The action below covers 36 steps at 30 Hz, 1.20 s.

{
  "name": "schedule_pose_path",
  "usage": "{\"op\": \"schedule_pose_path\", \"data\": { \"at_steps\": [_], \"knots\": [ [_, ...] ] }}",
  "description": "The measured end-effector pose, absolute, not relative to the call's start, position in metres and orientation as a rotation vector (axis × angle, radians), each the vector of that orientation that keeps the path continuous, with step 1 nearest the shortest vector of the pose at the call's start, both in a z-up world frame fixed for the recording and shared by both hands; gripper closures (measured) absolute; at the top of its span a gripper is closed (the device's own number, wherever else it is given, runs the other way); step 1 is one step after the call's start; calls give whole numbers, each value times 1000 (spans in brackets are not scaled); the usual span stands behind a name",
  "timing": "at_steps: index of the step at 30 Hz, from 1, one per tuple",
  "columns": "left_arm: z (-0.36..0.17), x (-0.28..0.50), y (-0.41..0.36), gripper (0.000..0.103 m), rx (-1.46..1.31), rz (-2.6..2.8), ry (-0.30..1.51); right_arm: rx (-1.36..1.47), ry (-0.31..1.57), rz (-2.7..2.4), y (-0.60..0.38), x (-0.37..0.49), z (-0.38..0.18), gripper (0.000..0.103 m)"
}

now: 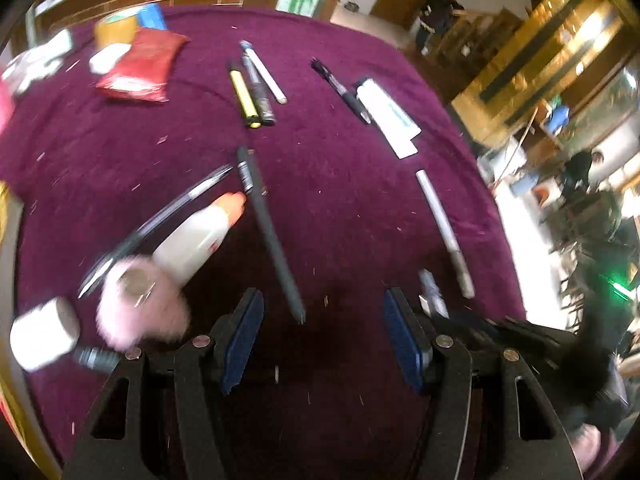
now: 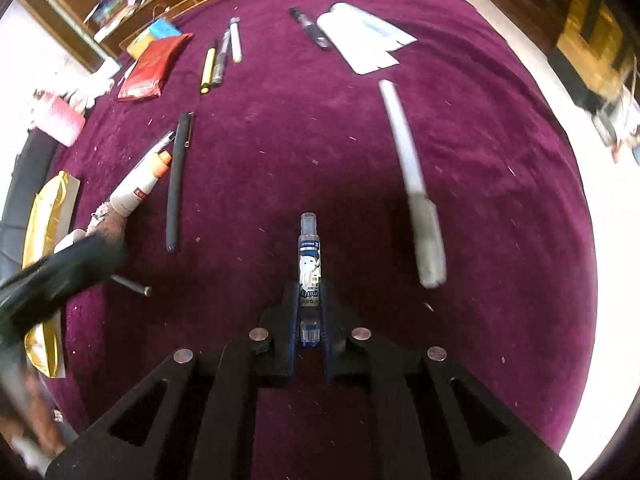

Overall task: Organize objects
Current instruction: 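Grasp a small clear bottle with the right tool while the left tool grasps a black pen, then carry the pen and bottle to the tray, lower them and open both tools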

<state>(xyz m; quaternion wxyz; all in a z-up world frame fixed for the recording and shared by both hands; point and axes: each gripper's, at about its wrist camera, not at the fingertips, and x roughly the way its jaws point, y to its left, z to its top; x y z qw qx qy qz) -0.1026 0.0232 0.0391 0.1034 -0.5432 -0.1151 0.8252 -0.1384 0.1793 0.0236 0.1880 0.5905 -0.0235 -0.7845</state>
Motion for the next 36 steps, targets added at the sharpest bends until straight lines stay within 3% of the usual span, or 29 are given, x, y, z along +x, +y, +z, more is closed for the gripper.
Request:
{"op": "schedule_pose_path", "data": {
  "at_steps": [3, 4, 5, 8, 16, 20, 24, 25, 26, 27, 36],
  "knots": [
    [18, -118, 31, 56, -1676, 2445, -230, 1651, -99, -2215, 187, -135, 24, 96],
    [19, -117, 33, 69, -1646, 2481, -189, 1648, -107, -2215, 187, -134, 24, 96],
    [18, -118, 36, 89, -1667, 2497, -137, 1645, -106, -2215, 186, -135, 24, 96],
    [17, -112, 29, 97, -1691, 2477, -196, 1630, -94, -2217, 188, -132, 24, 95],
    [28, -87, 29, 96, -1664, 2471, -162, 1615, -97, -2182, 190, -134, 22, 95],
    [19, -109, 45, 76, -1683, 2486, -78, 1619, -103, -2179, 191, -135, 22, 95],
    [17, -114, 64, 72, -1621, 2561, 101, 1619, -119, -2174, 192, -135, 21, 95],
    [17, -112, 66, 76, -1611, 2568, 123, 1615, -114, -2177, 192, -134, 21, 95],
    [17, -111, 66, 92, -1610, 2561, 119, 1611, -107, -2179, 192, -134, 21, 95],
    [19, -109, 65, 96, -1619, 2554, 116, 1603, -90, -2186, 190, -132, 22, 95],
    [53, -74, 26, 97, -1535, 2526, -157, 1589, -282, -2114, 193, -131, 32, 96]
  ]
}}
